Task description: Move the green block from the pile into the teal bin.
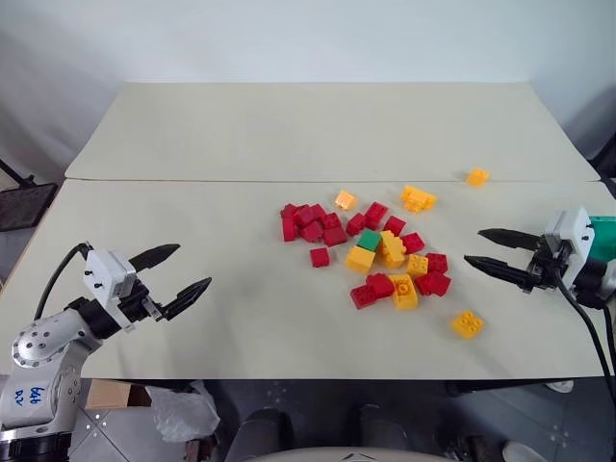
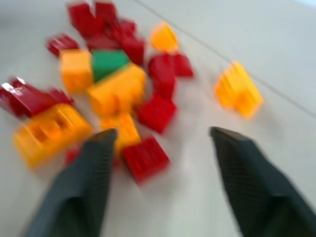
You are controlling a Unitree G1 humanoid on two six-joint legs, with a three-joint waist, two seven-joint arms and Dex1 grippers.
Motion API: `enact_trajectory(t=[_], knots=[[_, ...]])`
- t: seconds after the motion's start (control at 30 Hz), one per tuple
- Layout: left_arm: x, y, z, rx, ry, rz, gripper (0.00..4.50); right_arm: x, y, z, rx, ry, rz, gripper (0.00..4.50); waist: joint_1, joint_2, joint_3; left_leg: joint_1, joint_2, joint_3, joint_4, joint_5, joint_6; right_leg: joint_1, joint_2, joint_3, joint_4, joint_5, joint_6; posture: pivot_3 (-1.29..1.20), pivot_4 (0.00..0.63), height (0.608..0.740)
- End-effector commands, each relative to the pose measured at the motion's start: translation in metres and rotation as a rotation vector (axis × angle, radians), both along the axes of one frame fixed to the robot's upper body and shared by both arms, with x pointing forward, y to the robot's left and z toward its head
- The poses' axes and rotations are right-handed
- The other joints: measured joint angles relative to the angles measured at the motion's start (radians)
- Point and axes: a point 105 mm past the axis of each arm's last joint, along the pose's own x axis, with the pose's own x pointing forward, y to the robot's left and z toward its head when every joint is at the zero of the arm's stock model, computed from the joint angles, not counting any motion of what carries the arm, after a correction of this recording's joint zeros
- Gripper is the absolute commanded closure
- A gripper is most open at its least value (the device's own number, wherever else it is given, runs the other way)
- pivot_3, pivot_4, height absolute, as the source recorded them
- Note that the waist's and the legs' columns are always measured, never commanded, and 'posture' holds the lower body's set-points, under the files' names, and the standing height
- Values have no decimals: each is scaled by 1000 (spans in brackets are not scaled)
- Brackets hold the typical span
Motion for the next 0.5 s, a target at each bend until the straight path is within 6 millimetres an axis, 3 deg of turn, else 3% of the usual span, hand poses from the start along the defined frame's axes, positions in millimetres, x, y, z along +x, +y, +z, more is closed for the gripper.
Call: enact_trajectory(t=[0.03, 0.3, 0.5], knots=[[-3, 1, 7, -4, -40, 6, 0, 2, 8, 11, -24, -48, 39, 125, 0, 1, 0, 0, 0, 0, 0, 0, 0, 0, 0, 0, 0, 0, 0, 0, 150, 740], [-3, -5, 8, -8, -40, -13, 0, 19, 72, 17, -109, -35, 219, 21, -15, 1, 0, 0, 1, 0, 0, 0, 0, -1, 0, 0, 1, 0, 0, 0, 150, 740], [-4, -24, 7, 10, -29, -99, 0, 41, 124, 15, -212, -8, 324, 21, -12, 1, 1, 0, 0, 0, 0, 0, -1, -2, 0, 0, 2, 0, 0, 0, 150, 740]])
